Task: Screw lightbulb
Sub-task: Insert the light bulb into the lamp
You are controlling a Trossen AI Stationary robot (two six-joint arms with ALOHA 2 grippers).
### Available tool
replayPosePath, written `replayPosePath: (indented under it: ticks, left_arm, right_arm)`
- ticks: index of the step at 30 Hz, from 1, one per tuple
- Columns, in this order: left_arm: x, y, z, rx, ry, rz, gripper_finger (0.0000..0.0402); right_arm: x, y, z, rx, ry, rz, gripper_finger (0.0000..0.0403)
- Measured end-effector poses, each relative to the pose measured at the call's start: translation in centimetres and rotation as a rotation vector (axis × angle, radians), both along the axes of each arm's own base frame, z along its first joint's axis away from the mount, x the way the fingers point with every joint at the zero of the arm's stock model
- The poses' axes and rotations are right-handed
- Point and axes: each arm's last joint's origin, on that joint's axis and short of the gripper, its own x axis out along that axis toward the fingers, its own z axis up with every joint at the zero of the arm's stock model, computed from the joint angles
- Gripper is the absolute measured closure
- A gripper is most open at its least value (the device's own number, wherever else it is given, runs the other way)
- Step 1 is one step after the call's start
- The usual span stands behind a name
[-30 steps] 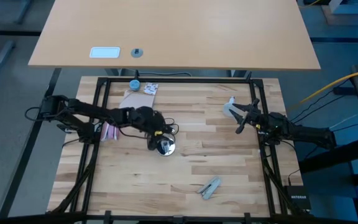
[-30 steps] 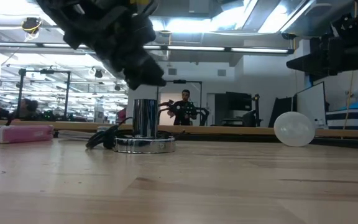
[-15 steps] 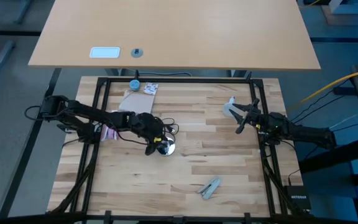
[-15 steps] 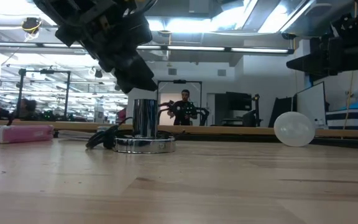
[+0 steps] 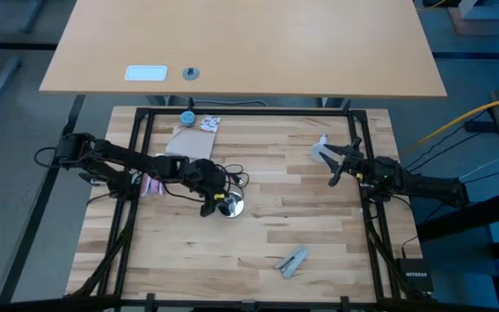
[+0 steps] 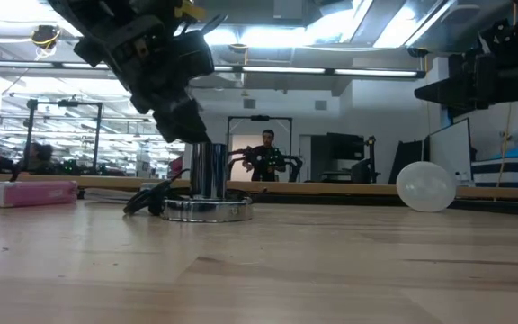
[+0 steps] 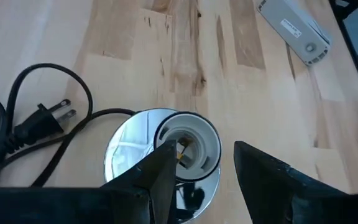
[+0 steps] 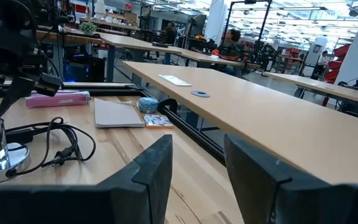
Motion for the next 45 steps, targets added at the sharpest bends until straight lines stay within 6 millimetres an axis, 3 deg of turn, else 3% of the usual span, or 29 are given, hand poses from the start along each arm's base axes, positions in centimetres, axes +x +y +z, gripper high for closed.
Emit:
replayPosePath:
  ticks: [11, 16, 25, 45]
  left_arm:
    - [1.8, 0.4, -1.4, 0.066, -0.074, 0.029, 0.0247]
    - [2.8, 1.4, -1.7, 0.076, -0.16, 0.045, 0.0247]
    - [2.8, 3.7, -1.5, 0.075, -0.189, 0.123, 0.0247]
    - [3.0, 3.8, 1.9, 0.033, -0.423, 0.132, 0.0247]
  right_arm:
    - [0.0, 0.0, 0.0, -0.009, 0.006, -0.001, 0.0252]
    - [0.0, 0.0, 0.0, -0.009, 0.006, -0.001, 0.0252]
    - [0.0, 0.0, 0.0, -0.009, 0.007, -0.011, 0.0252]
    - [-0.1, -0.2, 0.0, -0.007, 0.007, -0.065, 0.0252]
